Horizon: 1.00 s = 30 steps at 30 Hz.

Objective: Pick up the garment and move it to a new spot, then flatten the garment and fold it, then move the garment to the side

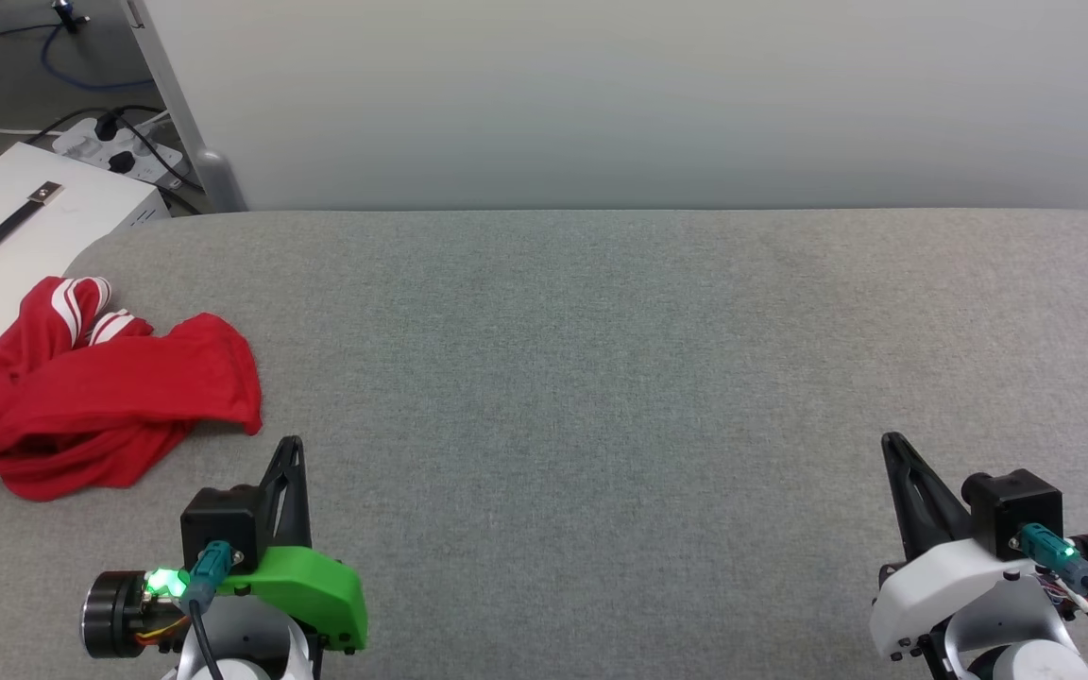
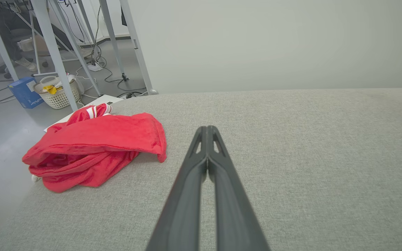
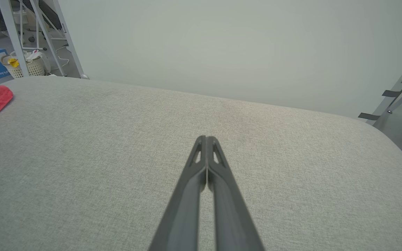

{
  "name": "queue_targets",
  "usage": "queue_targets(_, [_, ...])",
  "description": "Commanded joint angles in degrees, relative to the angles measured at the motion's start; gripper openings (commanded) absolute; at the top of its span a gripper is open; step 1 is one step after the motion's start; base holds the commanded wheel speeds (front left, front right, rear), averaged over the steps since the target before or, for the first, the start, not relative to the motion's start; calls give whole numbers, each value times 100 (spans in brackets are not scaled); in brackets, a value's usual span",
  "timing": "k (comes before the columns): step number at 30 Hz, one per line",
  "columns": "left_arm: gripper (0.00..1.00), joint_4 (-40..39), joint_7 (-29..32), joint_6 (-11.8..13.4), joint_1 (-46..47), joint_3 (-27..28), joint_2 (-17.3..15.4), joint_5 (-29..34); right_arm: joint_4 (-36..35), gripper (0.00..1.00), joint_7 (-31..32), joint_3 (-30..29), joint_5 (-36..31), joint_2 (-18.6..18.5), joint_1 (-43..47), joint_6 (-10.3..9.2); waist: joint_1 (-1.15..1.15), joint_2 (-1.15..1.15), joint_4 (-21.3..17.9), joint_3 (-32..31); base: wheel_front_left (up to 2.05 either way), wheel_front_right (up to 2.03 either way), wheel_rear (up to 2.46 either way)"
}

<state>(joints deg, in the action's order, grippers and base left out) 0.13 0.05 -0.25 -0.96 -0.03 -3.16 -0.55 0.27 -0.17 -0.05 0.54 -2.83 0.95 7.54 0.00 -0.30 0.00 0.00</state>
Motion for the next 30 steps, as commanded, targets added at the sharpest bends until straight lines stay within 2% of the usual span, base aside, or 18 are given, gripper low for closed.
queue_targets(1, [0,-13,-5,25,96,3,28,55,-27,0,17,5,-54,-5,-95,-5,0,30,0,0,0,0,0])
queue_targets(15, [0,-13,-5,25,96,3,28,55,-27,0,17,5,-54,-5,-95,-5,0,30,0,0,0,0,0])
queue_targets(16, [100,0,-2,0,-1,0,-1,-2,1,100,-2,-2,3,0,1,0,0,0,0,0,0,0,0])
queue_targets(17, [100,1,-1,0,-5,0,-1,-2,2,100,-1,-2,4,1,2,0,0,0,0,0,0,0,0])
queue_targets(18, [0,2,-3,1,-6,0,-1,-2,2,0,-3,-2,4,1,1,0,0,0,0,1,0,0,0])
queue_targets(19, [100,2,-1,0,-6,0,-1,-2,2,100,-1,-2,4,1,1,0,0,0,0,1,0,0,0])
queue_targets(30, [100,-37,-117,86,1,-16,1,-38,-66,100,-116,-53,121,2,-23,0,0,2,-1,15,0,0,0])
